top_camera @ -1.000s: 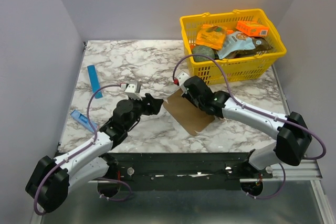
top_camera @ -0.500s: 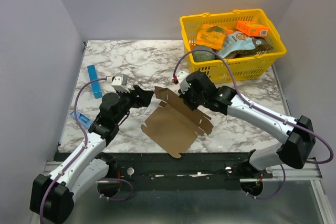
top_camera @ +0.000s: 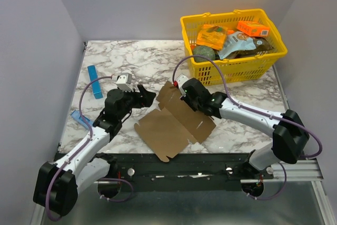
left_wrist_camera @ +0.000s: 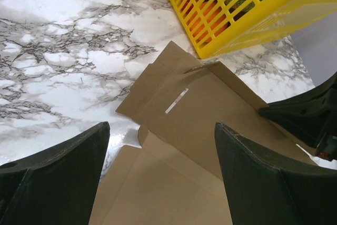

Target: Fold the paper box

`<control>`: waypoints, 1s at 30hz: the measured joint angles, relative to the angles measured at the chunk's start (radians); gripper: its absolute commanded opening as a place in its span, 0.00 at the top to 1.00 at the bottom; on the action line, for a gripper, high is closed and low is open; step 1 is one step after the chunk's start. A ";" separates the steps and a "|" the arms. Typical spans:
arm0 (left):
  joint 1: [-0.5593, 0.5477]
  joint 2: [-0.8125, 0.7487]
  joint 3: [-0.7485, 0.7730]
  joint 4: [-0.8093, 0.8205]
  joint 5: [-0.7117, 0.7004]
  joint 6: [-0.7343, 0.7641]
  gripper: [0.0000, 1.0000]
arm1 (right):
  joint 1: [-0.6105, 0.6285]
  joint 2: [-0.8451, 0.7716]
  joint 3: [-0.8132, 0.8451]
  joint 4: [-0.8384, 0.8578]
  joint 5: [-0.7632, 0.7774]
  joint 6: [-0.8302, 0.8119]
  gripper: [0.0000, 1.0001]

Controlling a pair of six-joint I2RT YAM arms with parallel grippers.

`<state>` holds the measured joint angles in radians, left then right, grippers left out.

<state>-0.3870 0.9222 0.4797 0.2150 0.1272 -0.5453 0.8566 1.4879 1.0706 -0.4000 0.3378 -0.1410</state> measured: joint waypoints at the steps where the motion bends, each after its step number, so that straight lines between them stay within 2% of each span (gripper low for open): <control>1: 0.001 0.012 0.002 0.007 0.003 0.000 0.10 | 0.001 0.010 -0.004 0.007 0.015 0.000 0.99; 12: 0.013 0.161 0.049 0.073 0.029 0.006 0.10 | 0.013 0.019 -0.036 0.064 0.164 -0.058 0.99; 23: 0.021 0.278 0.101 0.150 0.082 0.020 0.12 | 0.041 0.070 -0.025 0.143 0.307 -0.213 0.99; 30: 0.039 0.348 0.145 0.159 0.083 0.000 0.11 | 0.108 0.071 -0.054 0.261 0.388 -0.315 0.99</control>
<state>-0.3481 1.2705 0.6250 0.3737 0.2100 -0.5449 0.9642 1.5585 1.0164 -0.1387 0.7258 -0.4561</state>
